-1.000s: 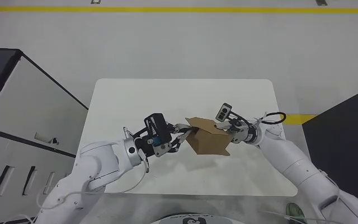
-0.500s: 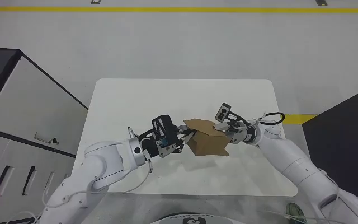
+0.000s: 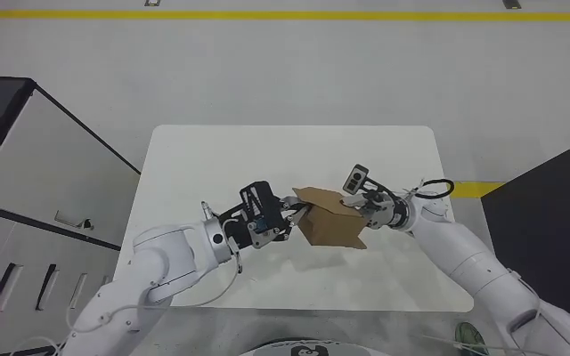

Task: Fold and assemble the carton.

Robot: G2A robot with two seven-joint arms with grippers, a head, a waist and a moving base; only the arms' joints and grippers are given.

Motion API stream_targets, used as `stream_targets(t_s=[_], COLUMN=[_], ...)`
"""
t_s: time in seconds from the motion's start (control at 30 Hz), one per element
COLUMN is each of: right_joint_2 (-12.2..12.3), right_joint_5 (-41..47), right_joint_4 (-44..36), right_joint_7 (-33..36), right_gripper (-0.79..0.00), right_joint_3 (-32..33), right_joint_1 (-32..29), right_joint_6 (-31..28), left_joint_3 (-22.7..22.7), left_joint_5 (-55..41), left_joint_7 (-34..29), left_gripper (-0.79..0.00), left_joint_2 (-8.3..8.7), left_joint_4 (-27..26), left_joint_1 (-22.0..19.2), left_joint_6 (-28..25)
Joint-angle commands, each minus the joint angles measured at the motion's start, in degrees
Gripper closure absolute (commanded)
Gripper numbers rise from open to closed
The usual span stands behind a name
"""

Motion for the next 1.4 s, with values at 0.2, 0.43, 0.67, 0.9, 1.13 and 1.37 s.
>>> stream_targets(t_s=[0.2,0.43,0.67,0.9,1.13,1.37], right_joint_2=[-0.1,-0.2,-0.3,-0.4,-0.6,-0.6], right_joint_5=[0.7,0.7,1.2,1.0,0.8,0.8], right_joint_4=[0.5,0.3,0.9,1.0,0.9,1.0], right_joint_7=[0.0,0.0,0.0,0.0,0.0,0.0], right_gripper=[0.000,0.000,0.000,0.000,0.000,0.000], right_joint_3=[-0.3,-0.6,-0.9,-1.1,-1.3,-1.4], right_joint_1=[0.1,0.1,0.1,0.2,0.2,0.2], right_joint_6=[2.2,3.6,5.4,6.0,6.0,6.0], left_joint_3=[-0.7,-0.8,-0.7,-0.5,0.2,0.5], left_joint_5=[1.8,4.5,8.5,11.3,14.6,16.3], left_joint_7=[1.8,3.4,7.0,7.3,7.5,8.1], left_gripper=[0.000,0.000,0.000,0.000,0.000,0.000], left_joint_2=[0.02,-0.05,-0.09,-0.15,-0.31,-0.41], left_joint_4=[-0.7,-1.2,-2.0,-2.3,-3.0,-2.7], left_joint_1=[1.0,1.7,2.6,3.3,3.8,4.1], left_joint_6=[-0.1,0.6,0.8,1.4,3.0,2.8])
